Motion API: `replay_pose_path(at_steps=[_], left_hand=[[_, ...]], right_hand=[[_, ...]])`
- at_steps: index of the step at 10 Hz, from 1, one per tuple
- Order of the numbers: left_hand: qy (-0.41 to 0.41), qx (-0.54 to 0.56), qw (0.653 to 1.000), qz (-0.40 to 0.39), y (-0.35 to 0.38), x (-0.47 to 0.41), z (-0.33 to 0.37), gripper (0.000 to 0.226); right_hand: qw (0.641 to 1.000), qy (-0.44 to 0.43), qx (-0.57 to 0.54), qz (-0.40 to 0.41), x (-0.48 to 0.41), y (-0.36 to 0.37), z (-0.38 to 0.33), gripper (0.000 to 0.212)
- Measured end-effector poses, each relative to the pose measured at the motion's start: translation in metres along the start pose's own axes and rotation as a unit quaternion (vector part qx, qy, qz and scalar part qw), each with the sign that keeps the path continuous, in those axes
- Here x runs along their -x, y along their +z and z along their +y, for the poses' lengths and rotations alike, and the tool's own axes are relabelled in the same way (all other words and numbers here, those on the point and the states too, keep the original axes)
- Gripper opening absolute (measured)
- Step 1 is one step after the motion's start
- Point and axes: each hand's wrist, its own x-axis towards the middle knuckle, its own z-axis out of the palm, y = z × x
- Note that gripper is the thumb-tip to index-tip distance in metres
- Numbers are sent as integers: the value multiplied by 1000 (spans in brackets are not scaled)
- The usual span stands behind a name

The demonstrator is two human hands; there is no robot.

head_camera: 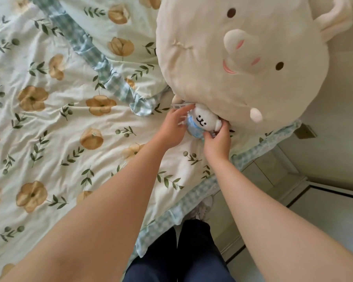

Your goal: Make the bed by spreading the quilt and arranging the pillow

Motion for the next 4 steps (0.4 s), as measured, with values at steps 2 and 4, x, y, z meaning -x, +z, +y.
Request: replay_pose_path(at_steps=[2, 4], left_hand=[[-41, -15, 995, -88, -9, 12, -5, 86], [-136, 63, 988, -40, -19, 46, -15, 83]], right_hand=[[984, 22, 140, -108, -23, -12, 7, 44], [981, 81, 107, -140, 0, -28, 9, 61]])
